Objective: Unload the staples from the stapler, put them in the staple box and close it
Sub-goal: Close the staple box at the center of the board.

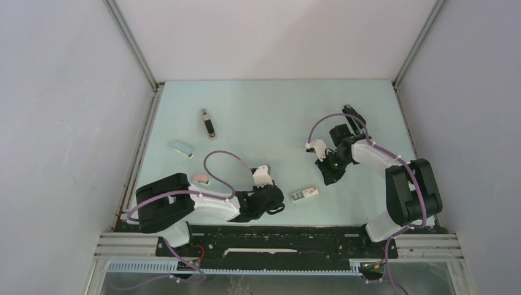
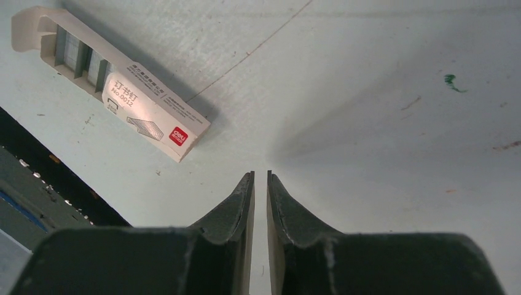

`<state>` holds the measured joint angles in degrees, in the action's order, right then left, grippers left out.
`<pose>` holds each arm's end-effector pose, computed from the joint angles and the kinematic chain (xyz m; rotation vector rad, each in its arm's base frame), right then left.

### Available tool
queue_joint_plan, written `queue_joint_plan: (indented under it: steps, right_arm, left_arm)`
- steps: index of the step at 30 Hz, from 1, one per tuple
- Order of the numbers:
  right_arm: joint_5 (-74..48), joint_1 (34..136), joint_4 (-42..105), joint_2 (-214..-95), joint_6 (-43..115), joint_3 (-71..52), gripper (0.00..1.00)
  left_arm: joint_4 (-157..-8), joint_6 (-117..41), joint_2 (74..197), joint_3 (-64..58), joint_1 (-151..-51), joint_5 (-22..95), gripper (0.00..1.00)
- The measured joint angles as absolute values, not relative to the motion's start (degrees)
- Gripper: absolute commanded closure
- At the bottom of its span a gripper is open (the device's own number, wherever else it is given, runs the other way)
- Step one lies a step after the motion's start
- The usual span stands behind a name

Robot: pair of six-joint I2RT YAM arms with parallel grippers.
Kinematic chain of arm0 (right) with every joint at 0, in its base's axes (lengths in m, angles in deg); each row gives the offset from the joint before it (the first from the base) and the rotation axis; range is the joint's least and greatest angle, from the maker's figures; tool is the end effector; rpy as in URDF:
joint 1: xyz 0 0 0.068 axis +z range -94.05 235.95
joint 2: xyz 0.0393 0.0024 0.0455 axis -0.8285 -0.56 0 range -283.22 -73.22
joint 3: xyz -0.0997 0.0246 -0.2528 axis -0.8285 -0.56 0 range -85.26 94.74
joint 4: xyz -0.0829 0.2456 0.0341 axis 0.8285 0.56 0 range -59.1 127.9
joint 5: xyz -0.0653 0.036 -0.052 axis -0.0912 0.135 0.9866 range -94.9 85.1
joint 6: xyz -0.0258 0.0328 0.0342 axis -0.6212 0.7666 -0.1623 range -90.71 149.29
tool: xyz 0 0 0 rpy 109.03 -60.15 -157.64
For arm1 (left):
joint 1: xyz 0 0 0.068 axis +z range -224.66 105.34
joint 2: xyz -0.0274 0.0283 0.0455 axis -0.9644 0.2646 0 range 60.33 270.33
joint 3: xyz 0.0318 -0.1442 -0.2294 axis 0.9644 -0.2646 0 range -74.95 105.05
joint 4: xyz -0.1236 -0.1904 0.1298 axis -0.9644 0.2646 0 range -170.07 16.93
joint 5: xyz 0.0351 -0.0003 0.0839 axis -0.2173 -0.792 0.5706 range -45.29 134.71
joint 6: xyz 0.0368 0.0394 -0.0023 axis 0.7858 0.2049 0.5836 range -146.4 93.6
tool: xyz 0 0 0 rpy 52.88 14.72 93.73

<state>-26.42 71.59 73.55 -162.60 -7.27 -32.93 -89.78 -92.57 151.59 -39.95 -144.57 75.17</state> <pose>0.2544 0.0849 0.1724 -1.3016 2.5454 0.4876 0.1144 -0.2603 0.1309 -0.1750 2.3179 -0.6185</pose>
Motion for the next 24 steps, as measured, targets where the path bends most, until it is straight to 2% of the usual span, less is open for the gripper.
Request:
queue_joint_plan:
  steps: [24]
  right_arm:
    - [-28.4,78.0,74.0,-167.8,-5.1,-31.7,0.80]
  left_arm:
    - [-96.4,-95.0,157.3,-36.9,-145.2,70.8,0.97]
